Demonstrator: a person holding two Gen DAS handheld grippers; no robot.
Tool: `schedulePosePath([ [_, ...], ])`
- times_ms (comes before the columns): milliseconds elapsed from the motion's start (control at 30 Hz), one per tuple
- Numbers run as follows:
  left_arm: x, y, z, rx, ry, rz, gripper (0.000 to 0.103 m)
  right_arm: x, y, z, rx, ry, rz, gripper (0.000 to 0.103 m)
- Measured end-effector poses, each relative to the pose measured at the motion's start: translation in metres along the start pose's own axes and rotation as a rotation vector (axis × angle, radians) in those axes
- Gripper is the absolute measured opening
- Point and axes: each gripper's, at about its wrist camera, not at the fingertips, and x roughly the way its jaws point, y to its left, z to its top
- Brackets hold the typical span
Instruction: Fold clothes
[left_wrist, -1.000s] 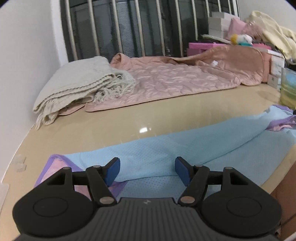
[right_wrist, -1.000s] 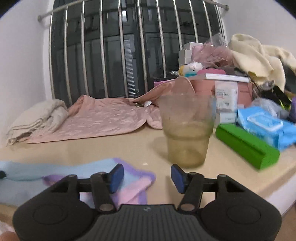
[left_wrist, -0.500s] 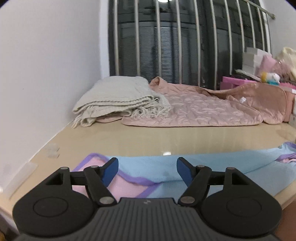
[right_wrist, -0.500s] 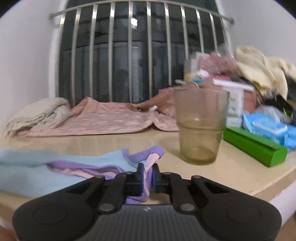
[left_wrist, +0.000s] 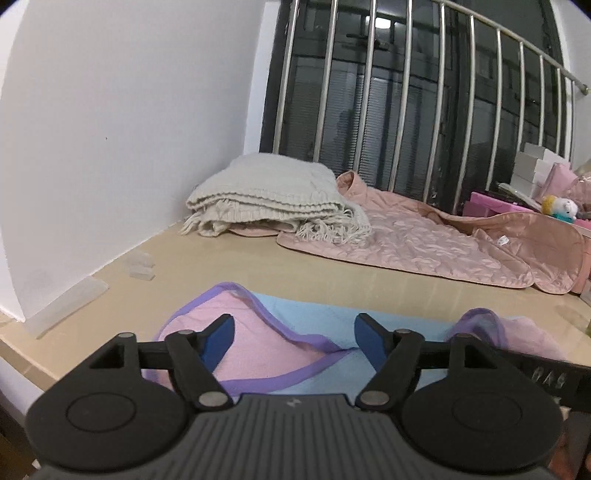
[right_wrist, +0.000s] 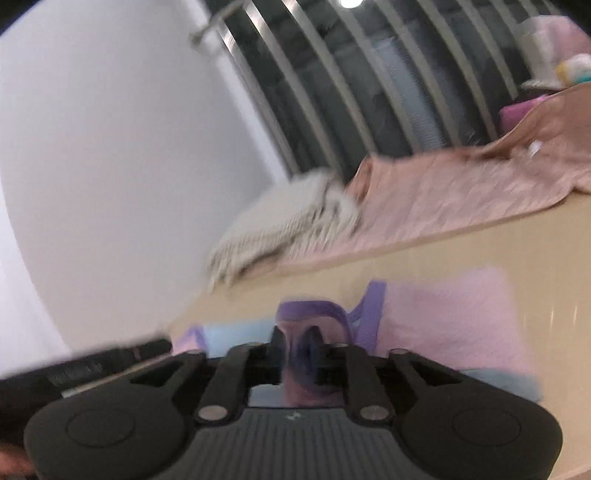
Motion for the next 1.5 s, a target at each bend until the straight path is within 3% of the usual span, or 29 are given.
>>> schedulePosePath([
  [33,-0.001,0.001,-0.001,-0.005,-0.002,0.007,0.077,-0.007,0.002,0.000,-0.022,-0.023,0.013,0.045],
  [100,-0.002,0.004,-0.004,-0.020,0.004,0.029,0.077,-0.024,0.005,-0.001,-0.063,-0.086,0.042,0.050],
  [200,0.000,0.008,-0.008,-0.051,0.024,0.066,0.077,-0.057,-0.005,0.007,-0.089,-0.180,0.072,0.049],
  [267,0.001,0.011,-0.010,-0.069,0.036,0.085,0.077,-0.069,-0.013,0.015,-0.106,-0.206,-0.008,0.049],
  [333,0.001,0.013,-0.012,-0.078,0.039,0.100,0.077,-0.066,-0.023,0.022,-0.115,-0.177,-0.131,0.044],
  [367,0.001,0.013,-0.013,-0.081,0.035,0.108,0.077,-0.060,-0.029,0.023,-0.113,-0.143,-0.172,0.039],
  [400,0.000,0.013,-0.013,-0.079,0.033,0.124,0.077,-0.052,-0.034,0.022,-0.119,-0.100,-0.185,0.026],
  [500,-0.002,0.013,-0.013,-0.057,0.030,0.206,0.077,-0.033,-0.032,0.012,-0.211,0.011,-0.209,0.024],
  [567,-0.005,0.009,-0.013,-0.001,0.013,0.336,0.077,-0.029,-0.024,0.013,-0.280,0.064,-0.216,0.024],
  [633,-0.009,0.007,-0.014,0.032,0.006,0.446,0.081,-0.035,-0.017,0.027,-0.293,0.070,-0.179,0.024],
  [667,-0.010,0.010,-0.015,0.023,0.012,0.465,0.081,-0.037,-0.014,0.040,-0.299,0.061,-0.141,0.026],
  [767,-0.015,0.024,-0.020,-0.053,0.050,0.443,0.082,-0.029,0.000,0.081,-0.391,0.089,-0.044,0.039],
  [933,-0.024,0.039,-0.025,-0.098,0.083,0.416,0.080,0.026,0.045,0.125,-0.612,0.240,0.108,0.040],
  [1033,-0.026,0.039,-0.020,-0.091,0.089,0.407,0.065,0.077,0.074,0.140,-0.668,0.333,0.206,0.041],
  [1100,-0.023,0.037,-0.014,-0.065,0.101,0.401,0.064,0.111,0.096,0.135,-0.685,0.405,0.243,0.041],
  [1200,-0.015,0.034,-0.009,-0.059,0.145,0.364,0.053,0.154,0.126,0.119,-0.727,0.508,0.276,0.041],
  [1400,-0.003,0.034,-0.014,-0.061,0.179,0.318,0.053,0.222,0.151,0.084,-0.775,0.636,0.210,0.041],
  [1433,-0.002,0.034,-0.015,-0.062,0.174,0.310,0.050,0.227,0.152,0.080,-0.783,0.646,0.206,0.041],
  [1500,0.000,0.035,-0.016,-0.071,0.166,0.287,0.029,0.233,0.153,0.075,-0.785,0.658,0.207,0.039],
])
